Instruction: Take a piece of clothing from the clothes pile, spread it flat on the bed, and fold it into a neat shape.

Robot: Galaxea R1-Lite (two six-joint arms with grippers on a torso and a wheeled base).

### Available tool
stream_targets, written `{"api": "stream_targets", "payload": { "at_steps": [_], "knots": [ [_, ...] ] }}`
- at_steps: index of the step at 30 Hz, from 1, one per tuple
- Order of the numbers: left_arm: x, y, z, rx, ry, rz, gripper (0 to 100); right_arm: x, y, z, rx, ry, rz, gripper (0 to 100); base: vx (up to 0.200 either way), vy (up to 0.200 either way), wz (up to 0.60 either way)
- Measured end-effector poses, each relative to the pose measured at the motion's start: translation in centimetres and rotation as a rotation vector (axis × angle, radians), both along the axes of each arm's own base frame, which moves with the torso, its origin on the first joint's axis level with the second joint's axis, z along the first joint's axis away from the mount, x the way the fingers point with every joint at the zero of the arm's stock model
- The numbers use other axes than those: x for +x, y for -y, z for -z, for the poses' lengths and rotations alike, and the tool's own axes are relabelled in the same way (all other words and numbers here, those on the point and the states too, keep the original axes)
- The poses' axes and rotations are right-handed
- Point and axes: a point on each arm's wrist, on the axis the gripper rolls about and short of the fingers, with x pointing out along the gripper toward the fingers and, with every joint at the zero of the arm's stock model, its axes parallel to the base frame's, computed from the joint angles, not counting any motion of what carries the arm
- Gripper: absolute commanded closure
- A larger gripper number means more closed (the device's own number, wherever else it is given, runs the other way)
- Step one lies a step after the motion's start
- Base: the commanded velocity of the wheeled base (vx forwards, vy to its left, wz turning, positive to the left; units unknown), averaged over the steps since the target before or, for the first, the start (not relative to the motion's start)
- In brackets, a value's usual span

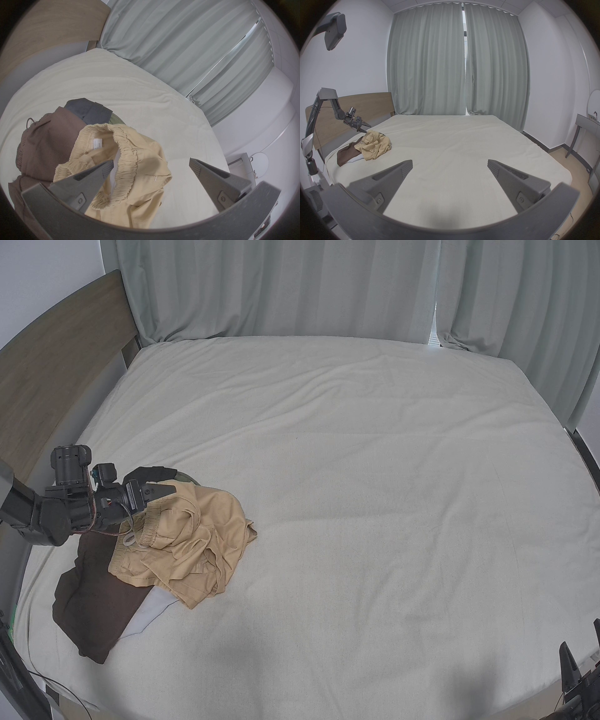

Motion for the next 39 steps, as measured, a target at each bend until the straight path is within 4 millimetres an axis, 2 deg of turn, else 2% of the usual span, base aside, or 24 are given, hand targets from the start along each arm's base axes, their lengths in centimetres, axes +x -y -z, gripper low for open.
{"api": "stream_targets", "payload": {
  "at_steps": [6,15,28,29,39],
  "knots": [
    [0.5,0.7,0.7,-0.002,-0.013,0.02,0,0.0,0.0,0.0,0.001,0.0,0.0,0,0.0,0.0,0.0],
    [1.0,1.5,0.8,-0.006,-0.013,0.04,0,0.0,0.0,0.0,0.0,0.0,0.0,0,0.0,0.0,0.0],
    [1.5,1.6,1.8,-0.006,-0.031,0.046,0,0.0,0.0,0.0,0.002,0.0,0.0,0,0.0,0.0,0.0],
    [1.7,1.6,1.8,-0.006,-0.026,0.046,100,0.0,0.0,0.0,0.002,0.0,0.0,0,0.0,0.0,0.0],
    [1.8,1.7,2.1,-0.016,-0.03,0.061,100,0.0,0.0,0.0,0.002,0.0,0.0,0,0.0,0.0,0.0]
  ]
}}
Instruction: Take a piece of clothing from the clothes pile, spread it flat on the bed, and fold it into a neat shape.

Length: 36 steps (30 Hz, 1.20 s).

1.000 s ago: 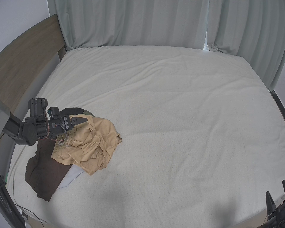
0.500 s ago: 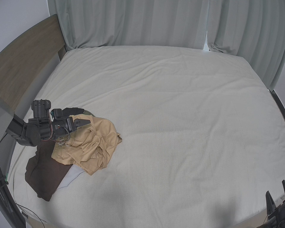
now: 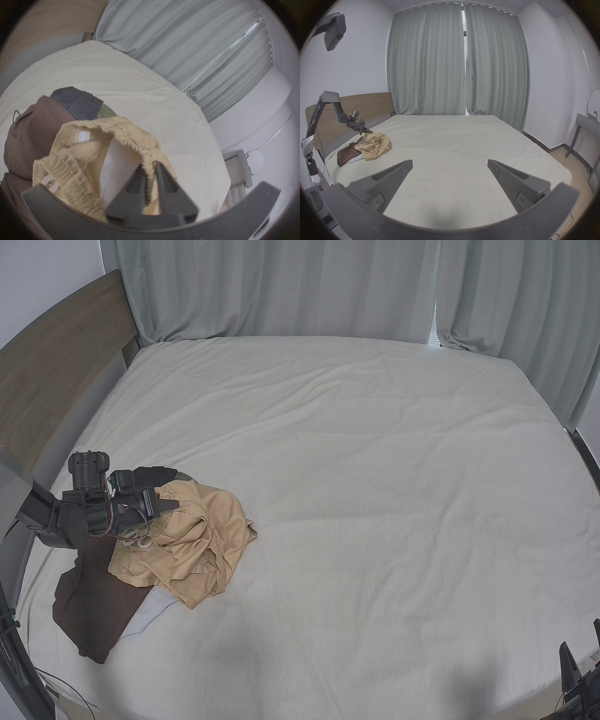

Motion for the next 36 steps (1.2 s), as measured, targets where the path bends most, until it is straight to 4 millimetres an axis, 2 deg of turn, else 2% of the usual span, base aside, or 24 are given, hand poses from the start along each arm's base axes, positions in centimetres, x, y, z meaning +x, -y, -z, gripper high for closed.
{"api": "stream_targets", "payload": {
  "at_steps": [6,21,36],
  "knots": [
    [-0.8,0.1,0.1,-0.018,-0.014,0.027,100,0.0,0.0,0.0,-0.001,0.0,0.001,0,0.0,0.0,0.0],
    [-5.7,0.2,-3.1,-0.054,0.011,0.022,100,0.0,0.0,0.0,-0.001,0.0,0.001,0,0.0,0.0,0.0],
    [-9.9,0.7,-5.2,-0.079,0.082,0.019,100,0.0,0.0,0.0,-0.001,0.0,0.001,0,0.0,0.0,0.0]
  ]
}}
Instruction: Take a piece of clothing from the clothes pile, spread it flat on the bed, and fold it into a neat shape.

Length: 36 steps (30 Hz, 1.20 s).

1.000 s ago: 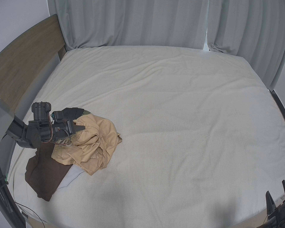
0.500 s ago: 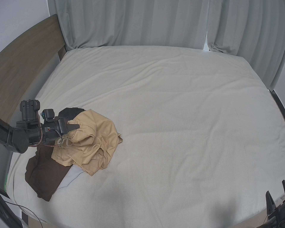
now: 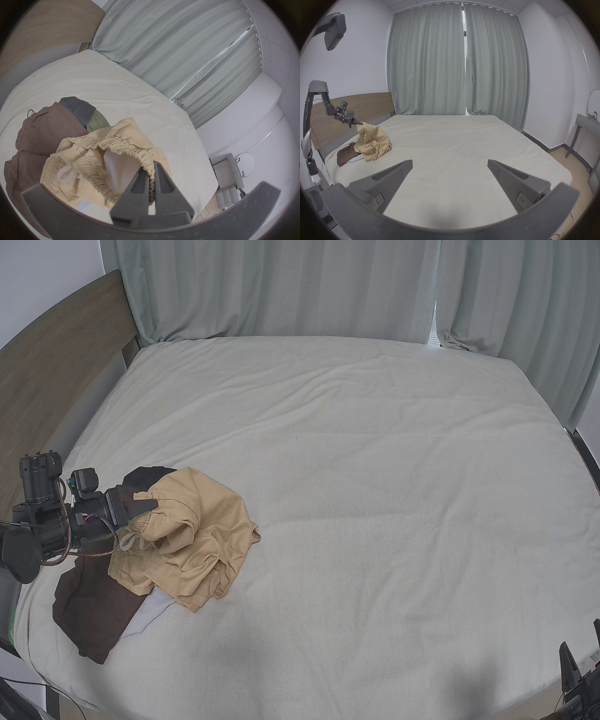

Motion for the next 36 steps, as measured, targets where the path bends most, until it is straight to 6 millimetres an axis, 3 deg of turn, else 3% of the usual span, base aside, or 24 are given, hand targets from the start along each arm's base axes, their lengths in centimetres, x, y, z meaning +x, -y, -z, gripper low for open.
{"api": "stream_targets", "payload": {
  "at_steps": [9,17,36],
  "knots": [
    [-2.0,0.9,-0.8,0.0,0.092,0.023,100,0.0,0.0,0.0,0.0,0.0,0.001,0,0.0,0.0,0.0],
    [-2.9,1.4,-0.6,-0.055,0.062,0.021,100,0.0,0.0,0.0,0.001,0.0,0.001,0,0.0,0.0,0.0],
    [-4.6,5.4,-3.0,-0.29,0.093,-0.052,100,0.0,0.0,0.0,0.002,0.0,-0.001,0,0.0,0.0,0.0]
  ]
}}
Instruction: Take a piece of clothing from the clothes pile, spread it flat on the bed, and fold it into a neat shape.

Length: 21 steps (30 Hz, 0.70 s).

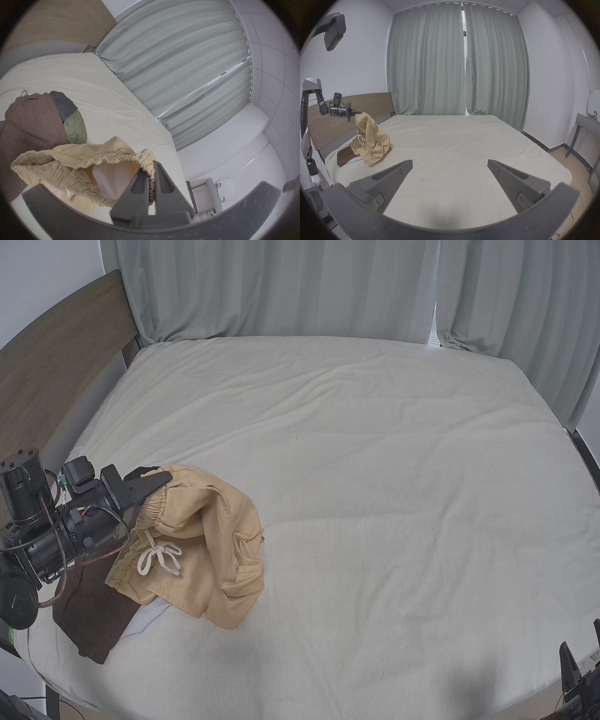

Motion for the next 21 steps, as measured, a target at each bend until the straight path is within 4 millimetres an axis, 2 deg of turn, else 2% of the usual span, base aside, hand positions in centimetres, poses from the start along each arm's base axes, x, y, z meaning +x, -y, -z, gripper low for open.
{"api": "stream_targets", "payload": {
  "at_steps": [14,21],
  "knots": [
    [-1.6,4.9,-1.3,-0.105,0.001,0.042,100,0.0,0.0,0.0,0.0,0.0,0.001,0,0.0,0.0,0.0],
    [-2.3,6.6,-1.9,-0.129,0.006,0.111,100,0.0,0.0,0.0,0.0,0.0,0.0,0,0.0,0.0,0.0]
  ]
}}
